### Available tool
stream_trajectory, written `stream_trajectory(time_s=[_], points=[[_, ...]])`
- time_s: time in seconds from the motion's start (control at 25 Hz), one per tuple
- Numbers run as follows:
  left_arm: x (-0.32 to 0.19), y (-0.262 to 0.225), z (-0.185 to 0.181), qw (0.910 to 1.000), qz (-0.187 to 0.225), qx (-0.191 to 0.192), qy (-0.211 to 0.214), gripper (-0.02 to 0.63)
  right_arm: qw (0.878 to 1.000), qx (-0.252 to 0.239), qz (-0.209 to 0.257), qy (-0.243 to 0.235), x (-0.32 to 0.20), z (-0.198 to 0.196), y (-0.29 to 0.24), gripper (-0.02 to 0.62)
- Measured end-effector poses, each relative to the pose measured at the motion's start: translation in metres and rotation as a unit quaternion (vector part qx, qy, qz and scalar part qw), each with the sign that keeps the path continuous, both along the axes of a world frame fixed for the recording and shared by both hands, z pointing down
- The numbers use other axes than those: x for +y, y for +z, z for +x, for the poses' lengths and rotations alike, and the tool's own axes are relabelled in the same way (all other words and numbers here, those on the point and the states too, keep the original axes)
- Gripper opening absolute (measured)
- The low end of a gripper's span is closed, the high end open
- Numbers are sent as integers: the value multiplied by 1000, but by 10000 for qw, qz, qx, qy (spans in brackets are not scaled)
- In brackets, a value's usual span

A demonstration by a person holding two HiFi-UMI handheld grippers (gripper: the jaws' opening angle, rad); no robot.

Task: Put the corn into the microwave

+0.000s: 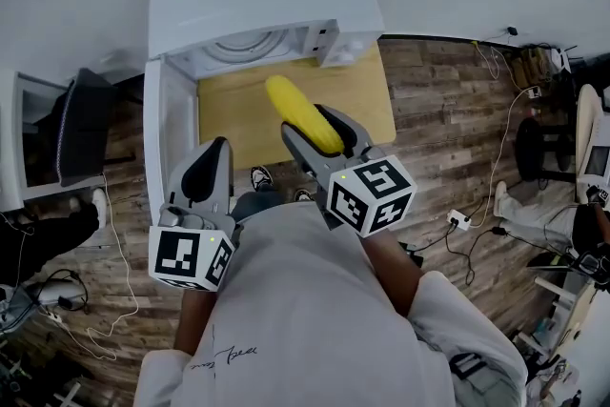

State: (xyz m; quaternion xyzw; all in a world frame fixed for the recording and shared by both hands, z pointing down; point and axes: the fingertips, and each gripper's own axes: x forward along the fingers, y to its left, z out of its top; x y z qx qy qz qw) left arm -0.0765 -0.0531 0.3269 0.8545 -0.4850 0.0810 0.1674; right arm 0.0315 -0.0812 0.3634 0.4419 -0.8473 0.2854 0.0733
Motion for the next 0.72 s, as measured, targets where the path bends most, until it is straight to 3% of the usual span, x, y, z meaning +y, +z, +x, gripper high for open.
stream_trajectory(time_s=[0.72], points=[[-14, 14, -42, 9985, -183, 398, 313, -9, 9992, 266, -13, 312, -24, -45, 32, 264]])
